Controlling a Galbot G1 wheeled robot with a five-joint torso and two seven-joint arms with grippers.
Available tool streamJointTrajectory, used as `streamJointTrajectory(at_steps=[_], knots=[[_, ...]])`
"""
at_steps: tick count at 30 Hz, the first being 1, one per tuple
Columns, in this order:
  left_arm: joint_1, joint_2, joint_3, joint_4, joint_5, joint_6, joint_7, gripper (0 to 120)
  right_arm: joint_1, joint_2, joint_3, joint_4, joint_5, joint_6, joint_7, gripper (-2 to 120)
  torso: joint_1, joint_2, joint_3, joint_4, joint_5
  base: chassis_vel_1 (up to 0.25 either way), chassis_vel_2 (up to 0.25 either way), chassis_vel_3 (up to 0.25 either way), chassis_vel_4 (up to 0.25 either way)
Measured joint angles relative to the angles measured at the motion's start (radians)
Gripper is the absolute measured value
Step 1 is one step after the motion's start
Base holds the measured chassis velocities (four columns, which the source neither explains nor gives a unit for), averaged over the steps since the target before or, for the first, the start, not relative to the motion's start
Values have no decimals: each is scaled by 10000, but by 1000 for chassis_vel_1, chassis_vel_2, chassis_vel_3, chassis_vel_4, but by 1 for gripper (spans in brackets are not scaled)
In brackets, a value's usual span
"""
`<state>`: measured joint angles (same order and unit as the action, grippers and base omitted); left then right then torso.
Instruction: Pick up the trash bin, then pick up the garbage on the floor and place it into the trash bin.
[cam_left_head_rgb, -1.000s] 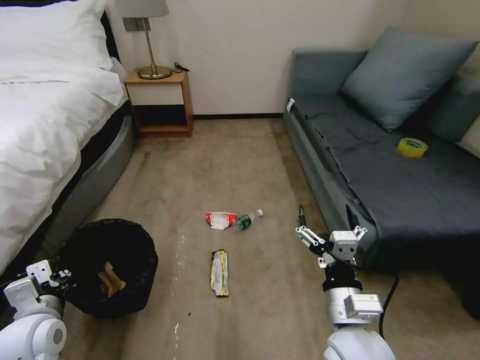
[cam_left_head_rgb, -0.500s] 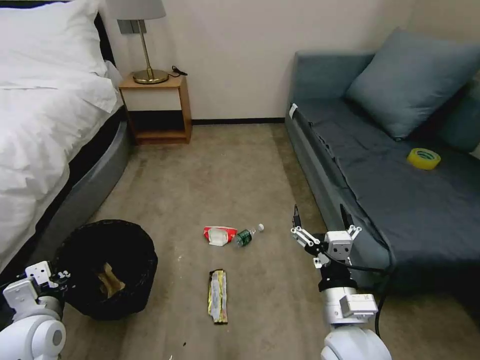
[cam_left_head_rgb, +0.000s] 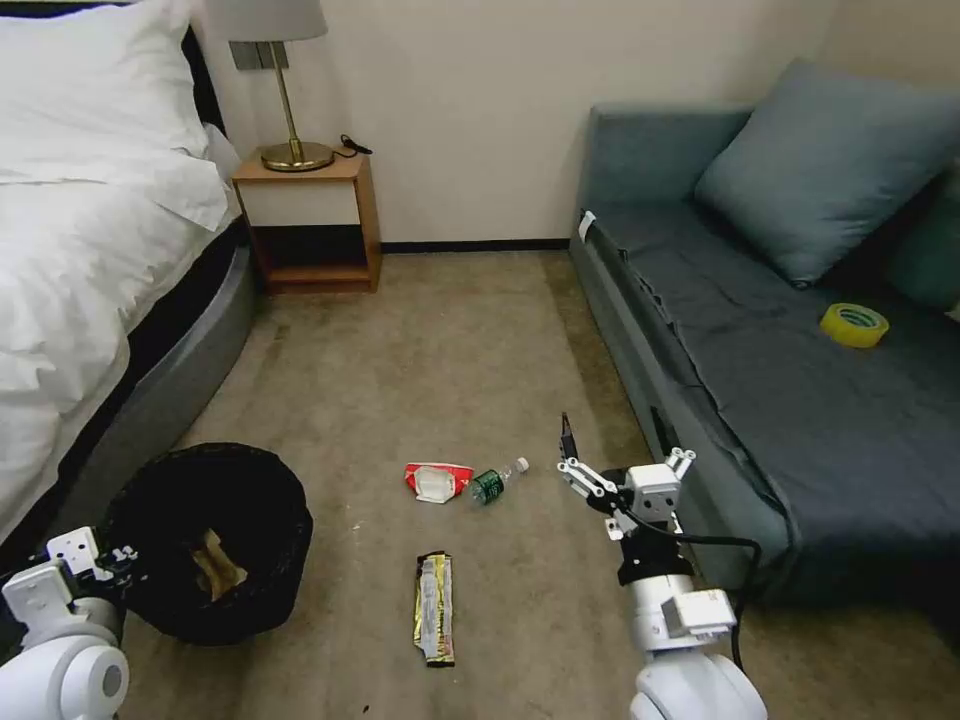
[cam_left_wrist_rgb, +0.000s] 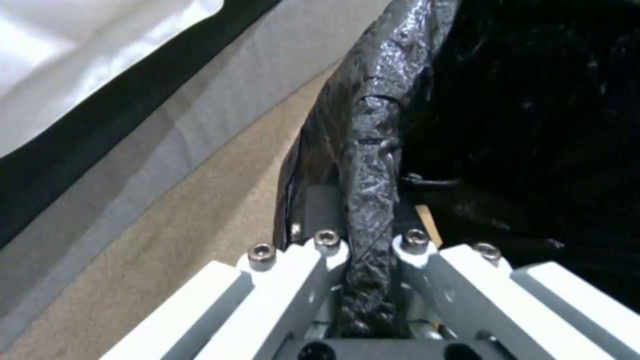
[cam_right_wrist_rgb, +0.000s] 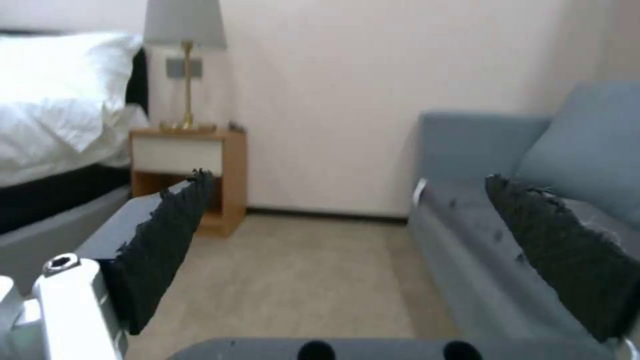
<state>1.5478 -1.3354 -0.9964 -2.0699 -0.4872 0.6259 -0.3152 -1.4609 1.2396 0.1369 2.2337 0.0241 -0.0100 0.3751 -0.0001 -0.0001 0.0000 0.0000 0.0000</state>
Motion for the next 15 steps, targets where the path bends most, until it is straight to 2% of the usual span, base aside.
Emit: streamJointTrajectory(at_steps=[3, 5, 6, 9, 10, 11, 12, 15], knots=[[-10, -47, 51, 33, 119, -30, 3, 1, 1018, -394, -673, -265, 1349, -1270, 645, 100, 0, 0, 1, 0, 0, 0, 0, 0, 0], [-5, -49, 55, 38, 134, -30, 2, 1, 1281, -481, -838, -319, 1738, -1584, 840, 100, 0, 1, 0, 0, -1, 0, 0, 0, 0], [9, -44, 60, 49, 168, -31, 4, 1, 1901, -655, -1220, -471, 2728, -2287, 1195, 100, 1, 0, 1, 0, 0, 0, 0, 0, 0], [10, -7, 53, 94, 268, -33, 1, 1, 3155, -905, -2039, -907, 4608, -3481, 1951, 100, 0, 0, 1, 2, 0, 0, 0, 0, 0], [10, -7, 53, 94, 268, -33, 1, 1, 3155, -905, -2039, -907, 4608, -3481, 1951, 100, 0, 0, 1, 2, 0, 0, 0, 0, 0], [-3, -1, 49, 107, 300, -33, -6, 1, 3629, -935, -2417, -1171, 5340, -3950, 2341, 100, 0, 0, 1, 1, 0, 0, 0, 0, 0], [-7, -1, 49, 109, 309, -33, -6, 1, 3733, -937, -2509, -1245, 5517, -4055, 2421, 100, 1, 0, 1, 1, 0, 0, 0, 0, 0], [-20, 17, 84, 146, 407, -34, -23, 1, 4814, -812, -3416, -2289, 7706, -5158, 3383, 100, 0, 0, 1, 1, -1, 0, 0, 0, 0]])
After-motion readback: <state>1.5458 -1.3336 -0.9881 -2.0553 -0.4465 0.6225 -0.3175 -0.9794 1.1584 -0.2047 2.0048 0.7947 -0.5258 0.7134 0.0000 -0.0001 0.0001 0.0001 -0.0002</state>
